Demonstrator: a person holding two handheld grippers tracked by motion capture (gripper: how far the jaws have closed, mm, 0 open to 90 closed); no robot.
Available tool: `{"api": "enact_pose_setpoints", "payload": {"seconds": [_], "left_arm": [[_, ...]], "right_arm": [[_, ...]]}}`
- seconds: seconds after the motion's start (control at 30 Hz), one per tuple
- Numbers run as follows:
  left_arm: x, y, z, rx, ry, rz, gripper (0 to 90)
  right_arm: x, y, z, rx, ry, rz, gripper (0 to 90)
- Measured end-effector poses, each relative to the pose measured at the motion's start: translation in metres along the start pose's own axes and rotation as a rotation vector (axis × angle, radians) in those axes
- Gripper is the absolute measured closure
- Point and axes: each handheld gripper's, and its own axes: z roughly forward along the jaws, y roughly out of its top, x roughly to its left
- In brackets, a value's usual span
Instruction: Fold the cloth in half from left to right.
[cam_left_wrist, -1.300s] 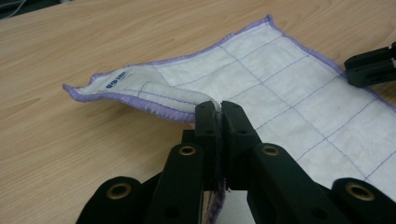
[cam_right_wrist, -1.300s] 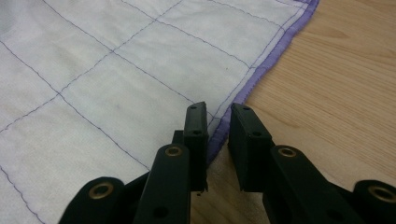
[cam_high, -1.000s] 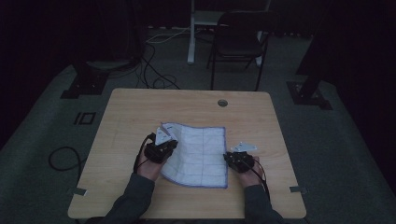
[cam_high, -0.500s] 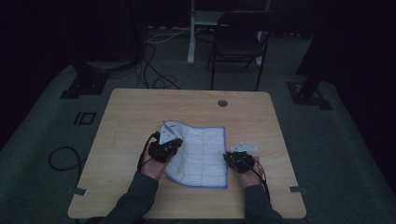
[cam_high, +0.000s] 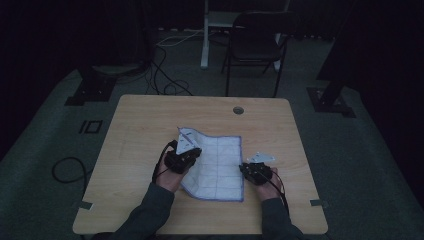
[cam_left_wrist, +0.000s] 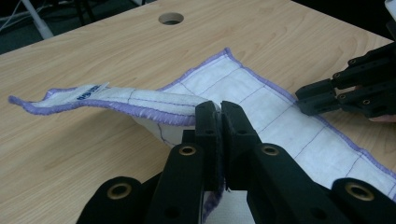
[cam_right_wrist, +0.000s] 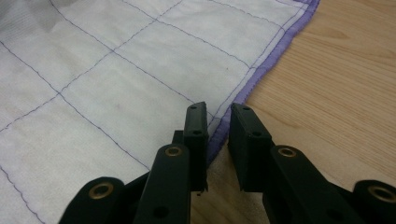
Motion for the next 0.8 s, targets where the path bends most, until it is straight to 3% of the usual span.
{"api": "enact_pose_setpoints", "payload": {"seconds": [0.8], "left_arm": [[-0.015, 0.012, 0.013, -0.012, -0.044, 0.017, 86.8]], "right_arm": [[0.000, 0.000, 0.000, 0.001, 0.002, -0.001, 77.4]]}}
